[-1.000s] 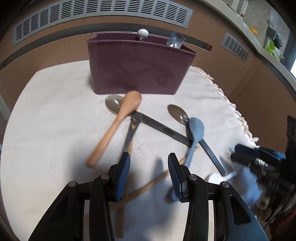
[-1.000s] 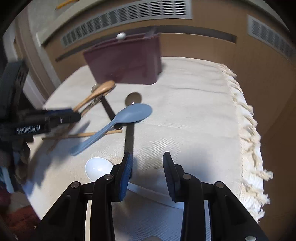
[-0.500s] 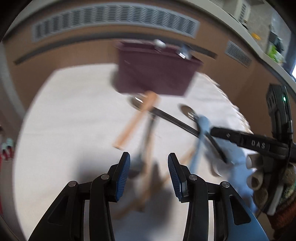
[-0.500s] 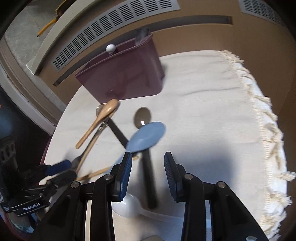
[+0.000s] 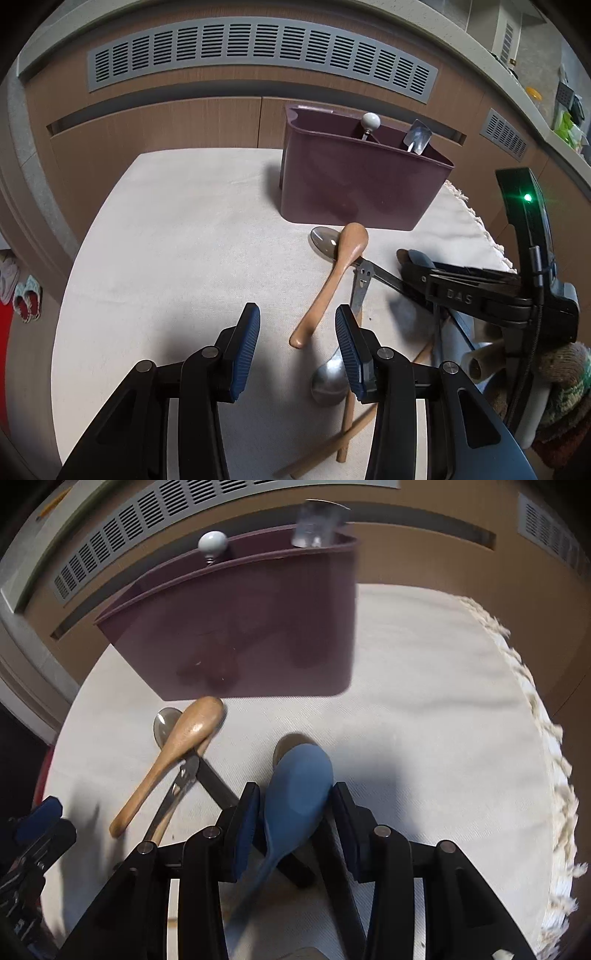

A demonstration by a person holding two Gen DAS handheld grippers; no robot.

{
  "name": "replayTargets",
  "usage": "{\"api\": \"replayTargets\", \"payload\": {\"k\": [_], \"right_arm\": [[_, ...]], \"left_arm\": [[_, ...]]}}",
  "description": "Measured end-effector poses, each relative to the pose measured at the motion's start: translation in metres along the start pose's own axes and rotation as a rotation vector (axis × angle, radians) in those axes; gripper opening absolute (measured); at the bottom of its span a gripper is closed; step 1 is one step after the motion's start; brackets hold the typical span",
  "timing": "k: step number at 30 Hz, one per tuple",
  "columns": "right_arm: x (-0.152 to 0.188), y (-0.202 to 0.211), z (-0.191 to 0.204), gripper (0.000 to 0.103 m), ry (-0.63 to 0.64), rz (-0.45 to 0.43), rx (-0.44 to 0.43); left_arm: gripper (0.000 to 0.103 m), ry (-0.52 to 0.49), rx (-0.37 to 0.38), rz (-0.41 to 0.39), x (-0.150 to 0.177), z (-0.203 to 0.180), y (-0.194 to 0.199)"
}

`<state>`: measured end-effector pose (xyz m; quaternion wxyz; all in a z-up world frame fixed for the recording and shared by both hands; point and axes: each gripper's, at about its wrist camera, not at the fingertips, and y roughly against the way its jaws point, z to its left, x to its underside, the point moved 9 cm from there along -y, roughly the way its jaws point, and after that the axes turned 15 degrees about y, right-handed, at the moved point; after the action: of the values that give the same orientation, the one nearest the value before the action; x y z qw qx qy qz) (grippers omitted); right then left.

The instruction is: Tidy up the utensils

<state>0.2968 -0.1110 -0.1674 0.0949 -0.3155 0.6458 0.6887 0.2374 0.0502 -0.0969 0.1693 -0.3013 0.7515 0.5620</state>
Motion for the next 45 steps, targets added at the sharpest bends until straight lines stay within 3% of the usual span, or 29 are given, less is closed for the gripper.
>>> {"api": "replayTargets", "payload": {"k": [4, 6, 12, 18, 23, 24, 25, 27, 31, 38, 45], "right_arm": [[-0.007, -0.006, 0.008, 0.039, 0.095, 0.009, 0.037], [-0.006, -0.004, 0.009, 0.033, 0.154, 0.003, 0.042], [0.012, 0.017, -0.011, 0.032, 0.137, -0.039, -0.040], [0.023, 0.043, -0.033, 0.032, 0.094, -0.097, -0.050], [0.031, 0.066, -0.049, 0.029, 0.057, -0.144, -0.044], [0.031, 0.069, -0.053, 0.027, 0.051, -0.151, -0.044], [0.034, 0.072, -0.056, 0.018, 0.045, -0.159, -0.044], [0.041, 0.079, -0.063, 0.012, 0.035, -0.168, -0.047], [0.059, 0.087, -0.067, 0.012, 0.031, -0.178, -0.067], [0.068, 0.086, -0.073, 0.015, -0.014, -0.179, -0.122], [0.077, 0.091, -0.074, 0.018, 0.017, -0.184, -0.137]], "left_arm": [[0.044, 0.012, -0.003, 0.017, -0.002, 0.003, -0.009], [0.044, 0.020, 0.012, 0.032, -0.001, 0.002, -0.012], [0.044, -0.027, 0.135, 0.118, -0.008, -0.029, -0.038], [0.044, -0.118, 0.070, 0.125, -0.025, -0.057, -0.072], [0.043, -0.115, 0.032, 0.149, -0.027, -0.063, -0.091], [0.043, -0.114, 0.020, 0.153, -0.026, -0.064, -0.094], [0.043, -0.116, 0.010, 0.149, -0.025, -0.065, -0.095], [0.043, -0.121, 0.001, 0.155, -0.021, -0.069, -0.095], [0.043, -0.104, 0.014, 0.221, -0.003, -0.078, -0.092], [0.043, -0.102, 0.006, 0.254, 0.032, -0.081, -0.065], [0.043, -0.124, 0.084, 0.257, 0.055, -0.089, -0.035]]}}
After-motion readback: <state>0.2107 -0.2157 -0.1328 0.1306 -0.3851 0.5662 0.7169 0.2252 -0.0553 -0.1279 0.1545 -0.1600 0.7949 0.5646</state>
